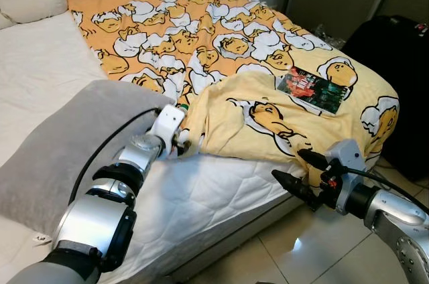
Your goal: Clean up the room
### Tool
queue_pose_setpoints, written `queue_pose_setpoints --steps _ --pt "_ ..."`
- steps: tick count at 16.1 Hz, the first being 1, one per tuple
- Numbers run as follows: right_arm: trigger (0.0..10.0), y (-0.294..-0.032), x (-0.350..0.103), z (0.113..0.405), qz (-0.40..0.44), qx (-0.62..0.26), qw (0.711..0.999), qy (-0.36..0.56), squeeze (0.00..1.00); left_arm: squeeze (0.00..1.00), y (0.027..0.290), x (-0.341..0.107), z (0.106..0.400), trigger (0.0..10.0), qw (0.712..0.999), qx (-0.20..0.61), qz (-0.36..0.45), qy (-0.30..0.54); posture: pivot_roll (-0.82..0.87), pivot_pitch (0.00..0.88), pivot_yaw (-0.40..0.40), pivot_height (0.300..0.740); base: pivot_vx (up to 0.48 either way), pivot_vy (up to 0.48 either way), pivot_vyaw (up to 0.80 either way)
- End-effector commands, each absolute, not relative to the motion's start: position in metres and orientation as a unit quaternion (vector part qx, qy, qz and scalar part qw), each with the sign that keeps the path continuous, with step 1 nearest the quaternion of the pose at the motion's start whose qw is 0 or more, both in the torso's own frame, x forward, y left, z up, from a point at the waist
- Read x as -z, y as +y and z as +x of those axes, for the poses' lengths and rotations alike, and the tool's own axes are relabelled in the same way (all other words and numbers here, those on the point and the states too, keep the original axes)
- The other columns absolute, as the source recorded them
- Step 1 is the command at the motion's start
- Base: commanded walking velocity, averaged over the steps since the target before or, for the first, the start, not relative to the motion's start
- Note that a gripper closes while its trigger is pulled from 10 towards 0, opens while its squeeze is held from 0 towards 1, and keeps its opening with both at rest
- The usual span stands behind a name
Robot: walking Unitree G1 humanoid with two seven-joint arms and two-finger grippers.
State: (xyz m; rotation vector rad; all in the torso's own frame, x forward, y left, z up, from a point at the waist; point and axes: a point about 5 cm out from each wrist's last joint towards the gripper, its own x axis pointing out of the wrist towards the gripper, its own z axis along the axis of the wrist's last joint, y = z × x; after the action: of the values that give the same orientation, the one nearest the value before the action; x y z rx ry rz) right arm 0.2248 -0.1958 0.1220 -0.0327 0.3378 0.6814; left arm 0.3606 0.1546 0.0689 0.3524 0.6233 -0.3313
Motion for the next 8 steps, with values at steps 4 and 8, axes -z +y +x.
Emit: queue_pose_setpoints --steps 4,8 --pt "10.0 -0.197 -0.125 0.225 -0.031 -0.338 0.925 0.171 0.0 0.0 0.163 -0.067 0.361 10.0 0.925 0.112 0.18 0.316 -0.2 0.0 0.034 0.74 0.0 0.0 0.0" --pt "10.0 -0.2 -0.125 0.222 -0.038 -0.335 0.925 0.175 0.0 0.0 0.173 -0.06 0.356 10.0 0.918 0.075 0.204 0.331 -0.22 0.0 0.037 0.74 0.0 0.0 0.0"
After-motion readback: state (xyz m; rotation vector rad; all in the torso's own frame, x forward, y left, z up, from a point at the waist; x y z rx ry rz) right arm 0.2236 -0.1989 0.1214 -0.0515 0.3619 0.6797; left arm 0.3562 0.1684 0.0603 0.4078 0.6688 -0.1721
